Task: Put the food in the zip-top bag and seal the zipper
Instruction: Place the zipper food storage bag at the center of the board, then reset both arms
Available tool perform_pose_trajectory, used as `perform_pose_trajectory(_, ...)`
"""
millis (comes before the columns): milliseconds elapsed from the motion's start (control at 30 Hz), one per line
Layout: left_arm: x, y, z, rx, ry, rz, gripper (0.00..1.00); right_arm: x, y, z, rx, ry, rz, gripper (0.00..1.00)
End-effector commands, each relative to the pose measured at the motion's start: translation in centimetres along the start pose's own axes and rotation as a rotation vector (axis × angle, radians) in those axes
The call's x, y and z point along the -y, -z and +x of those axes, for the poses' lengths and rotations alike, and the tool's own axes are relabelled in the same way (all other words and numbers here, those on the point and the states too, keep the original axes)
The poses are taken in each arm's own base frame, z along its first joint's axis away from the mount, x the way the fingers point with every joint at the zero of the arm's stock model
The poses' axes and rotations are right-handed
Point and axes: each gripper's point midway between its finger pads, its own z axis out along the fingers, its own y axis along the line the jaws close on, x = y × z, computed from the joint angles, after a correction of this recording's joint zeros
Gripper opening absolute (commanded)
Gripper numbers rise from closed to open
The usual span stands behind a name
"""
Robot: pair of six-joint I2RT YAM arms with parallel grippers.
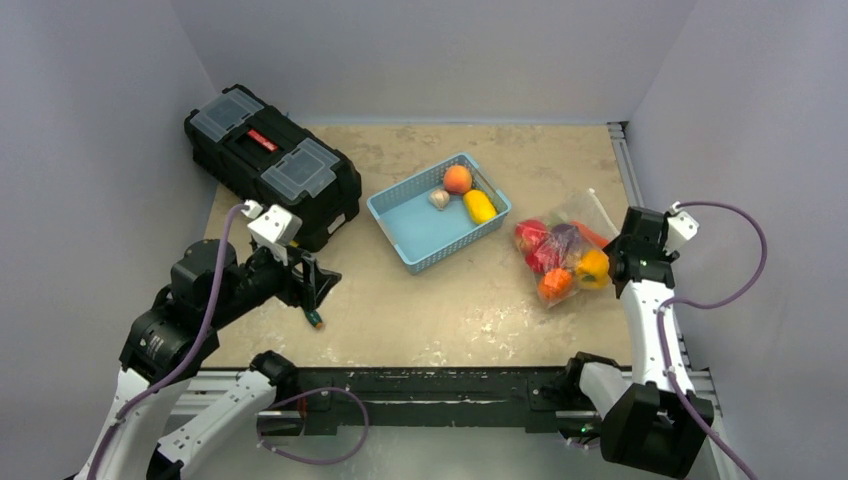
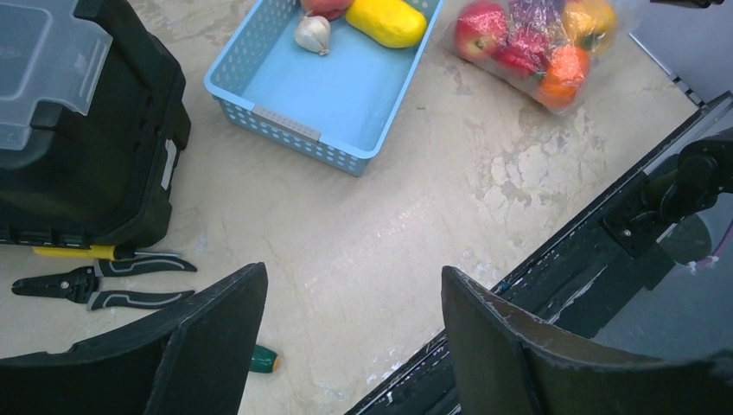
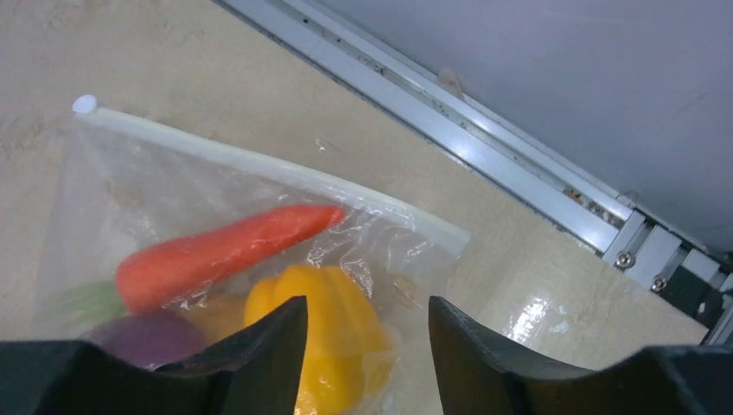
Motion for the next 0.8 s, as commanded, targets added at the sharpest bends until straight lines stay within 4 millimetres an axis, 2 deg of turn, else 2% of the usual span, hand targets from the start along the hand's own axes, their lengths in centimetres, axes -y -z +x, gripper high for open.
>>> perform_pose_trajectory(0,-0.3,0.9,-1.4,0.067,0.026,-0.033,0.76,-0.4,2.6,-4.9,0.146,0.035,-0.041,0.57)
perform_pose_trajectory(100,-1.3,1.6,-2.2,0.106,0.036,-0.095,0.79,-0.7,5.1,-7.2,0.211,0.036,-0.087,0.64)
perform_pose_trajectory(133,-1.5,1.8,-2.6,0.121,0.040,-0.113,0.80,-1.1,6.1,-7.8,0.225,0.041,-0.115,0.70)
perform_pose_trajectory(200,-2.4,2.4,-3.2,0.153,0.048,-0.167,0.80,-3.1,8.5,-8.9,0.231,0.060,-0.238,0.89)
perform_pose_trajectory(267,-2.9,3.2,-4.0,0.193,0.059,-0.204,0.83,-5.6,11.4,-9.8,0.240,0.081,-0.388,0.99)
perform_pose_trajectory(400,-3.6,5.1,-5.6,0.289,0.092,-0.256,0.89,-10.5,18.7,-11.0,0.270,0.128,-0.732,0.99)
perform_pose_trajectory(500,-4.1,7.0,-6.8,0.377,0.113,-0.292,0.90,-12.8,25.7,-12.1,0.354,0.167,-1.065,0.99)
perform_pose_trajectory(567,-4.5,8.4,-7.4,0.435,0.122,-0.318,0.92,-12.5,30.1,-14.0,0.495,0.132,-1.207,0.99)
perform_pose_trajectory(633,-5.0,9.9,-7.8,0.497,0.134,-0.351,0.96,-11.1,33.2,-15.3,0.623,0.103,-1.276,0.99)
perform_pose_trajectory(700,-5.4,11.3,-8.2,0.555,0.142,-0.374,0.97,-9.8,34.2,-16.6,0.700,0.047,-1.252,0.99)
perform_pose_trajectory(767,-5.7,12.3,-8.5,0.600,0.148,-0.394,0.97,-8.9,34.3,-17.6,0.718,0.016,-1.196,0.99)
